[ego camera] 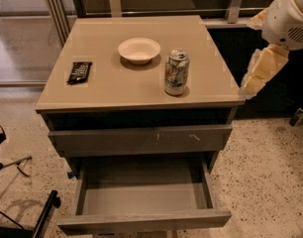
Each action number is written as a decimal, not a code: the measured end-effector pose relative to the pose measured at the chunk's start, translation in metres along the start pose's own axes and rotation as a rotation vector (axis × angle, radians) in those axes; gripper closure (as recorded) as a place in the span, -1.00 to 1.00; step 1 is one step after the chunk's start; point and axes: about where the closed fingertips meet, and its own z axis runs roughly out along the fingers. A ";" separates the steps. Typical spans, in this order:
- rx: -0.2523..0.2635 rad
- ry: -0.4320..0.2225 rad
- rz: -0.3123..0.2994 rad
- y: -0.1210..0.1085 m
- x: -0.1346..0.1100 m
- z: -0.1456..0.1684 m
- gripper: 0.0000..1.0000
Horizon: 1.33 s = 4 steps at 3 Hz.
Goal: Place 7up can into middle drawer
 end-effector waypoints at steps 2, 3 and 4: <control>-0.035 -0.185 0.061 -0.040 -0.029 0.044 -1.00; -0.035 -0.185 0.062 -0.040 -0.029 0.044 -1.00; -0.079 -0.225 0.103 -0.037 -0.017 0.070 -1.00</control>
Offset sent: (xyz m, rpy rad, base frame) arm 0.0868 0.0381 -0.0197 0.3191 -0.0213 0.0236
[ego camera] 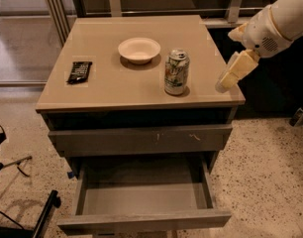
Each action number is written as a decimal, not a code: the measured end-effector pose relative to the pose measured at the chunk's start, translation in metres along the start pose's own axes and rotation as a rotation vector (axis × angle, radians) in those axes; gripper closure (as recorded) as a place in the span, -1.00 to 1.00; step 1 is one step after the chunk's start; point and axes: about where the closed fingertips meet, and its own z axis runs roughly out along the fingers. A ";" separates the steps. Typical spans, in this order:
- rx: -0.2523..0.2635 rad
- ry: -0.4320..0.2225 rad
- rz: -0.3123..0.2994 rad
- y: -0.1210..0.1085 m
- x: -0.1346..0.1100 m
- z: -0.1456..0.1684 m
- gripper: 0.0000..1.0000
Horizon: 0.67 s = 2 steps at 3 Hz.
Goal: Place 7up can into middle drawer
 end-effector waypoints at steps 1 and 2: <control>-0.050 -0.073 0.040 0.000 0.001 0.028 -1.00; -0.087 -0.151 0.053 0.001 -0.010 0.050 -1.00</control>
Offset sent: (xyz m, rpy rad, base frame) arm 0.0304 0.0524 -0.0424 0.2742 0.0423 0.0650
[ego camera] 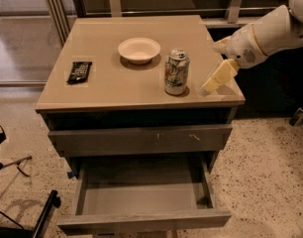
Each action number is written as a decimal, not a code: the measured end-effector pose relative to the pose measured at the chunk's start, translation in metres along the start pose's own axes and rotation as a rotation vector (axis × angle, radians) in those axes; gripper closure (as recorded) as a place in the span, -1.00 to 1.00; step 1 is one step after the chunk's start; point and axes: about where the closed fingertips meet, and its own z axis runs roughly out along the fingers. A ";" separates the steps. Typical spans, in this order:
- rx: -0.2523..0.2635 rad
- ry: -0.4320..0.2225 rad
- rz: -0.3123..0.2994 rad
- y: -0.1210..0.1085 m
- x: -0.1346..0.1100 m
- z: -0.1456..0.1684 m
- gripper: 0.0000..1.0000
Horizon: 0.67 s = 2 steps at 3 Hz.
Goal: Place 7up can into middle drawer
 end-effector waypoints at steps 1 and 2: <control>-0.009 -0.065 -0.006 -0.004 -0.013 0.012 -1.00; -0.013 -0.116 -0.021 -0.008 -0.027 0.024 -1.00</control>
Offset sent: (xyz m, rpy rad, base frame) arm 0.0318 0.0443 0.0088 0.1539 -0.0807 0.0497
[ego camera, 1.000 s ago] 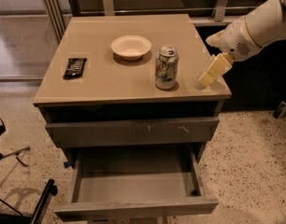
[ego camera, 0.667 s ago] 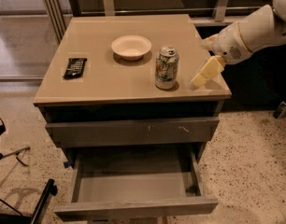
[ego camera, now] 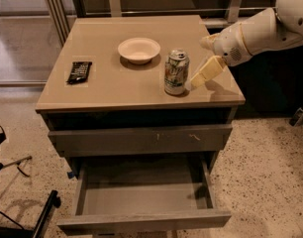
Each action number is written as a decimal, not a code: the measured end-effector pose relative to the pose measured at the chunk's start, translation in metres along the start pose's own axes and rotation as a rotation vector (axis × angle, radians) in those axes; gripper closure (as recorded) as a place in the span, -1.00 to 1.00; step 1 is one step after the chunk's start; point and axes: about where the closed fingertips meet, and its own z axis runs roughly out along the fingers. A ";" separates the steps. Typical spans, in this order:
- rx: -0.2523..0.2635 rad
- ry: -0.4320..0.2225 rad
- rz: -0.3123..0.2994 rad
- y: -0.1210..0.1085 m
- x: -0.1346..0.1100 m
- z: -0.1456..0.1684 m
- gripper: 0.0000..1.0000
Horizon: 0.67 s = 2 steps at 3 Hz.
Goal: Place 7up can into middle drawer
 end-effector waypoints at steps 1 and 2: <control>-0.017 -0.031 -0.008 0.000 -0.009 0.016 -1.00; -0.038 -0.042 -0.013 0.003 -0.012 0.033 -1.00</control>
Offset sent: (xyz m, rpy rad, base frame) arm 0.0134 0.0445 -0.0197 0.0535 0.0022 0.0573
